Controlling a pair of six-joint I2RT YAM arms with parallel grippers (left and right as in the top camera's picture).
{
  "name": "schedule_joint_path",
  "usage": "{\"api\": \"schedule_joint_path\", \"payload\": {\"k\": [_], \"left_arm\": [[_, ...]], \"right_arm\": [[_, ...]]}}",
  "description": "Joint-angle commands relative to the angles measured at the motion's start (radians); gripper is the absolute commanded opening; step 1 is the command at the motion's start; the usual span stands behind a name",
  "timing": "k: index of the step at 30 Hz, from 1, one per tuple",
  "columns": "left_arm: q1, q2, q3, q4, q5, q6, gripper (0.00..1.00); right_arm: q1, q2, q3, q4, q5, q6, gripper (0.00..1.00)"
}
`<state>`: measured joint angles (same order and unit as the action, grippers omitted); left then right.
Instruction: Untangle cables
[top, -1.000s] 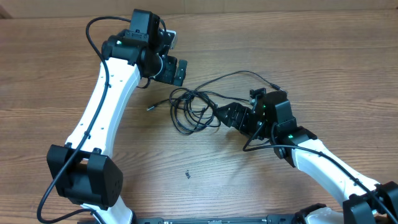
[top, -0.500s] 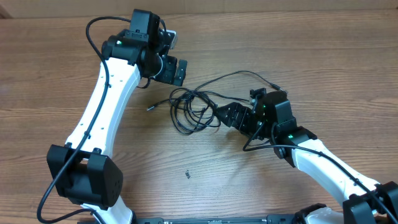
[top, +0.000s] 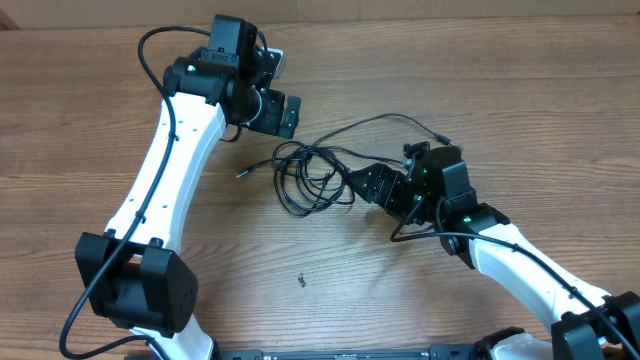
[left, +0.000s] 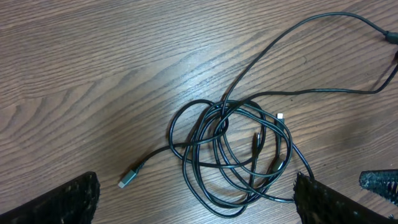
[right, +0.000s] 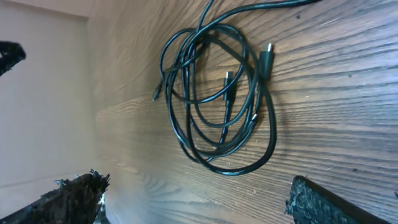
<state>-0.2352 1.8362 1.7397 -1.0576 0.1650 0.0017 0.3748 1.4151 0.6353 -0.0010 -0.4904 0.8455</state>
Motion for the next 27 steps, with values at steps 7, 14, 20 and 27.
{"api": "schedule_joint_path", "payload": {"k": [7,14,20,27], "left_arm": [[0.0,-0.026,0.003,0.0,0.016,-0.009,1.0],[-0.001,-0.026,0.003,0.0,0.016,-0.01,1.0],[-0.001,-0.026,0.003,0.0,0.016,-0.01,1.0],[-0.001,-0.026,0.003,0.0,0.016,-0.009,1.0]], "right_arm": [[0.079,0.008,0.012,0.014,0.122,0.106,0.96],[0.153,0.098,0.012,0.065,0.202,0.208,0.96],[0.163,0.153,0.012,0.098,0.211,0.256,0.95],[0.182,0.183,0.012,0.107,0.334,0.259,0.91]]}}
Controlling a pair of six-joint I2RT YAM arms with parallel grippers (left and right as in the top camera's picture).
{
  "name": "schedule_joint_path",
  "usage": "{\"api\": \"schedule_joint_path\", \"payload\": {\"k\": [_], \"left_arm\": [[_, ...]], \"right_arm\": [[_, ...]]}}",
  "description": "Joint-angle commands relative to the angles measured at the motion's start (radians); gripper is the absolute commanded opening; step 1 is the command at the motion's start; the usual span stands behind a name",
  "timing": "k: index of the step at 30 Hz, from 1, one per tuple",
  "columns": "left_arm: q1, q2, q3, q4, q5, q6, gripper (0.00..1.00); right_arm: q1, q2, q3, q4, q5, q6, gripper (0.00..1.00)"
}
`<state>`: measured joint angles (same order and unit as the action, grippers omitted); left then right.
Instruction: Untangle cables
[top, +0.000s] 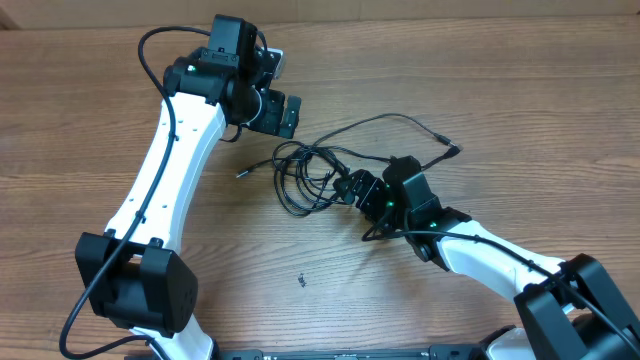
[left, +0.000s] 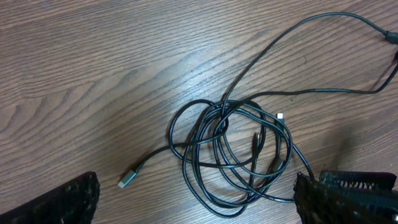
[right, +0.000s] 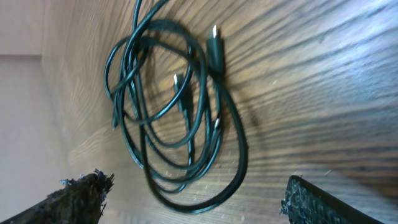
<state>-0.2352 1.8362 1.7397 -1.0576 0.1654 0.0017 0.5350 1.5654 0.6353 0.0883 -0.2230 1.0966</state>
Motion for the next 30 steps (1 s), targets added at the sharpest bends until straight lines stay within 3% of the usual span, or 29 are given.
{"api": "schedule_joint_path", "payload": {"k": [1,4,13,20,30], "left_arm": [[-0.001,-0.026,0.003,0.0,0.015,-0.009,1.0],[-0.001,-0.026,0.003,0.0,0.015,-0.01,1.0],[-0.001,-0.026,0.003,0.0,0.015,-0.01,0.99],[-0.001,-0.026,0.003,0.0,0.015,-0.009,1.0],[-0.001,-0.026,0.003,0.0,0.015,-0.01,1.0]], "right_arm": [[0.025,0.046,0.012,0.042,0.061,0.008,0.91],[0.032,0.068,0.012,0.087,0.063,0.008,0.91],[0.032,0.137,0.012,0.194,0.078,0.008,0.77],[0.034,0.167,0.012,0.24,0.078,0.006,0.52],[0.034,0.223,0.012,0.282,0.119,0.003,0.5]]}}
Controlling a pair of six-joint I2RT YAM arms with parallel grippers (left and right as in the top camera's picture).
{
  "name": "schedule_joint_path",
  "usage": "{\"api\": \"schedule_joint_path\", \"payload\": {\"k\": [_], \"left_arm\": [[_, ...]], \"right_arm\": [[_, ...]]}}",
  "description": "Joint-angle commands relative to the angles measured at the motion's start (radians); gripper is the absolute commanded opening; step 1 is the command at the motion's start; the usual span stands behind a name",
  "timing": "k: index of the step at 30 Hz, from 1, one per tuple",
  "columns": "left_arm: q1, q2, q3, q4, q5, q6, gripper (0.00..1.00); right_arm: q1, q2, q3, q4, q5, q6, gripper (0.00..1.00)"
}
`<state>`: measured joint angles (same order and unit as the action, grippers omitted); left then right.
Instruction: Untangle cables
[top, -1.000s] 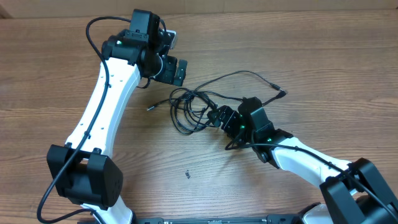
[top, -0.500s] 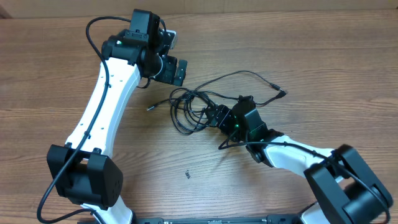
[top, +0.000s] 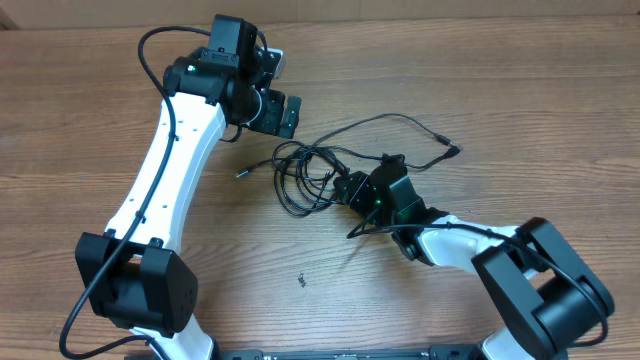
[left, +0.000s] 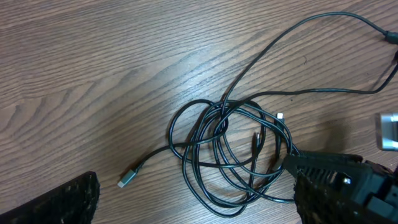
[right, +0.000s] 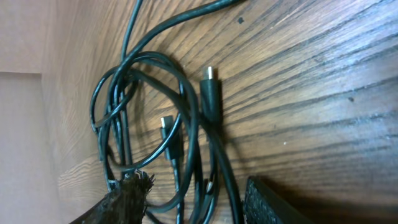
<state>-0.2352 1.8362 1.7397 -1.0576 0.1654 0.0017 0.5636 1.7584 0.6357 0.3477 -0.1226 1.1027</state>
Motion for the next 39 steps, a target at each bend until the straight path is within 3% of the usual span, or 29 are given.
{"api": "schedule_joint_path", "payload": {"k": [1,6,9,16,21,31,39], "left_arm": [[-0.001,-0.026,0.003,0.0,0.015,-0.009,1.0],[-0.001,-0.026,0.003,0.0,0.015,-0.01,1.0],[-0.001,-0.026,0.003,0.0,0.015,-0.01,1.0],[-0.001,-0.026,0.003,0.0,0.015,-0.01,1.0],[-0.001,-0.026,0.003,0.0,0.015,-0.009,1.0],[-0.001,-0.026,0.003,0.0,0.015,-0.009,1.0],[-0.001,-0.026,0.003,0.0,0.015,-0.009,1.0]], "right_arm": [[0.005,0.039,0.011,0.034,0.022,-0.003,0.49],[0.005,0.043,0.012,0.034,0.037,-0.003,0.3],[0.005,0.043,0.012,0.048,0.032,-0.003,0.04],[-0.031,0.033,0.012,0.112,-0.074,-0.012,0.04],[-0.135,-0.056,0.012,0.111,-0.2,-0.162,0.04],[-0.259,-0.433,0.012,-0.042,-0.272,-0.354,0.04],[-0.258,-0.711,0.012,-0.115,-0.277,-0.383,0.04]]}}
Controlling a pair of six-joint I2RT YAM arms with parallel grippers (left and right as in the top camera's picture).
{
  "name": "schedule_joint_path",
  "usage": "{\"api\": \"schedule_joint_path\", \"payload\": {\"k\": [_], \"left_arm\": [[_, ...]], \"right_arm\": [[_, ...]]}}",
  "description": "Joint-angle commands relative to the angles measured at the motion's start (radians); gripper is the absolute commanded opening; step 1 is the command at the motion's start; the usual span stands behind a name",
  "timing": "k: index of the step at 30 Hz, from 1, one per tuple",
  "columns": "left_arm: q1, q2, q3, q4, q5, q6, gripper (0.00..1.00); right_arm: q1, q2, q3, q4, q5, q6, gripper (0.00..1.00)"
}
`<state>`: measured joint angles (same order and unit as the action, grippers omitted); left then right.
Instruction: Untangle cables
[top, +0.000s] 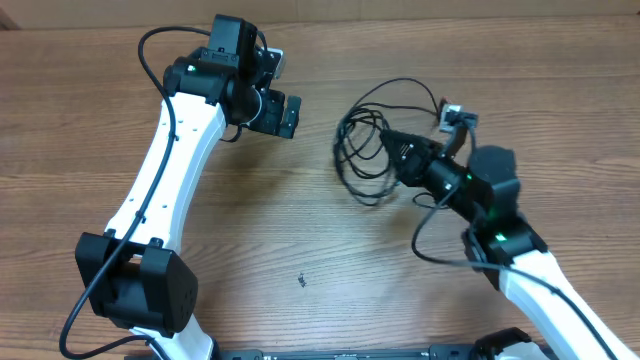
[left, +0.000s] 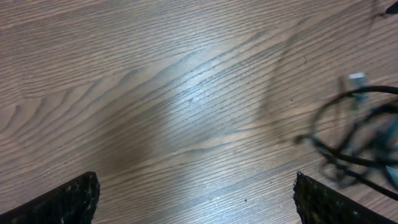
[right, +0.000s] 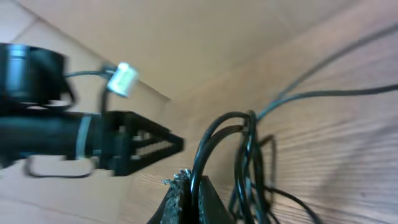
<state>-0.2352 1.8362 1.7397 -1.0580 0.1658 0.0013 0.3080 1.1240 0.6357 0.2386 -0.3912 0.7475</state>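
Observation:
A tangled bundle of thin black cables (top: 362, 160) hangs from my right gripper (top: 393, 150), to the right of the table's middle. One strand arcs back to a small plug (top: 455, 112). In the right wrist view my right gripper (right: 191, 194) is shut on a black strand, with more cable loops (right: 249, 155) hanging beside it. My left gripper (top: 280, 112) stands open at the back left, apart from the cables. In the left wrist view its fingertips (left: 68, 198) frame bare wood, and the cable bundle (left: 357, 143) shows blurred at the right edge.
The wooden table (top: 300, 230) carries a small dark speck (top: 300, 280) in front of the middle. The left arm's white links (top: 165, 170) cross the left side. My left gripper (right: 134, 143) shows in the right wrist view, beyond the held strand.
My right gripper, then astride strands at the coil's right edge on the table, is now shut on a strand. The bundle has shifted right, out from under my left gripper. The left arm has not moved.
The coil lay on the table below my open left gripper, with my right gripper open to its right. The right gripper then stood closer, then at the coil's edge over the strands. Now it holds a strand and the bundle sits farther right.

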Motion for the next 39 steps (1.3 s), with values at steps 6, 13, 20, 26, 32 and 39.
{"api": "schedule_joint_path", "payload": {"k": [6,13,20,26,32,39], "left_arm": [[-0.001,-0.026,0.003,0.0,0.015,-0.009,1.0],[-0.001,-0.026,0.003,0.0,0.015,-0.009,1.0],[-0.001,-0.026,0.003,0.013,0.015,-0.009,1.0],[-0.001,-0.026,0.003,0.064,0.12,-0.008,1.0],[-0.001,-0.025,0.002,-0.027,0.66,0.25,1.0],[0.001,-0.025,0.002,-0.075,0.846,0.391,1.0]], "right_arm": [[-0.003,-0.193,0.012,-0.009,-0.041,-0.027,0.04],[-0.003,-0.212,0.012,0.013,-0.033,-0.027,0.04],[-0.003,-0.212,0.012,-0.032,-0.029,-0.023,0.04],[-0.003,-0.212,0.012,-0.035,-0.024,-0.023,0.04],[-0.008,-0.212,0.012,-0.014,0.005,0.006,0.04],[-0.105,-0.212,0.012,0.039,-0.037,0.17,0.04]]}}
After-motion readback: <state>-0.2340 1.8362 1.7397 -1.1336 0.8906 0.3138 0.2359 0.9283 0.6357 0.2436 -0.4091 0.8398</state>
